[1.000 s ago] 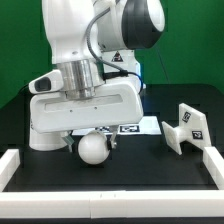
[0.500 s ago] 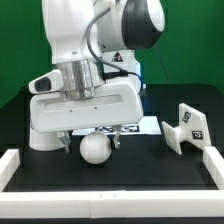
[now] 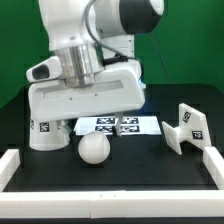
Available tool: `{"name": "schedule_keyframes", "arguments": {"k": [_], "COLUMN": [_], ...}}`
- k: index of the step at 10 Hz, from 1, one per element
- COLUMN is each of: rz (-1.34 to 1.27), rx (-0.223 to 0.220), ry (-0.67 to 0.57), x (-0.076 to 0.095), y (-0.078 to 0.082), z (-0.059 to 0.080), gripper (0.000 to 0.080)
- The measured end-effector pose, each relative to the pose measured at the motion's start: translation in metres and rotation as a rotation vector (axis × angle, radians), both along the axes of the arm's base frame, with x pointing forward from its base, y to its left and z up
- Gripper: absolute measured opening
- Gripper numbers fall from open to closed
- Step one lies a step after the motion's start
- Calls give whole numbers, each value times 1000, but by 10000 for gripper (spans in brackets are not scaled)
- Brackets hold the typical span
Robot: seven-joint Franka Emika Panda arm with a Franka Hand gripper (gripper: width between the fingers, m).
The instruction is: Assemble lamp
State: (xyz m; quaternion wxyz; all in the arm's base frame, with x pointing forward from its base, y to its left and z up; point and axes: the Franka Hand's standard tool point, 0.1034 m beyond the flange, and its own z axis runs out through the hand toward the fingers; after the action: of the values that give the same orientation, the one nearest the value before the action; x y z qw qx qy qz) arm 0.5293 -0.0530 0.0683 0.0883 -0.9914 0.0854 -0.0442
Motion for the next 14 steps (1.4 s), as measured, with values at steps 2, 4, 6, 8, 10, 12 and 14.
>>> {"name": "schedule_keyframes", "arguments": {"k": [2, 4, 6, 8, 10, 12, 14], "rz": [-60, -121, -129, -125, -126, -268, -355], "rx": [29, 49, 59, 59, 59, 90, 110], "ry": [13, 17, 20, 20, 20, 98, 129], "x": [15, 28, 37, 36, 36, 26, 23], "y": [28, 61, 77, 76, 76, 82, 81], "z": [16, 25, 30, 30, 30, 36, 36], "gripper": [699, 699, 699, 699, 699, 699, 699]}}
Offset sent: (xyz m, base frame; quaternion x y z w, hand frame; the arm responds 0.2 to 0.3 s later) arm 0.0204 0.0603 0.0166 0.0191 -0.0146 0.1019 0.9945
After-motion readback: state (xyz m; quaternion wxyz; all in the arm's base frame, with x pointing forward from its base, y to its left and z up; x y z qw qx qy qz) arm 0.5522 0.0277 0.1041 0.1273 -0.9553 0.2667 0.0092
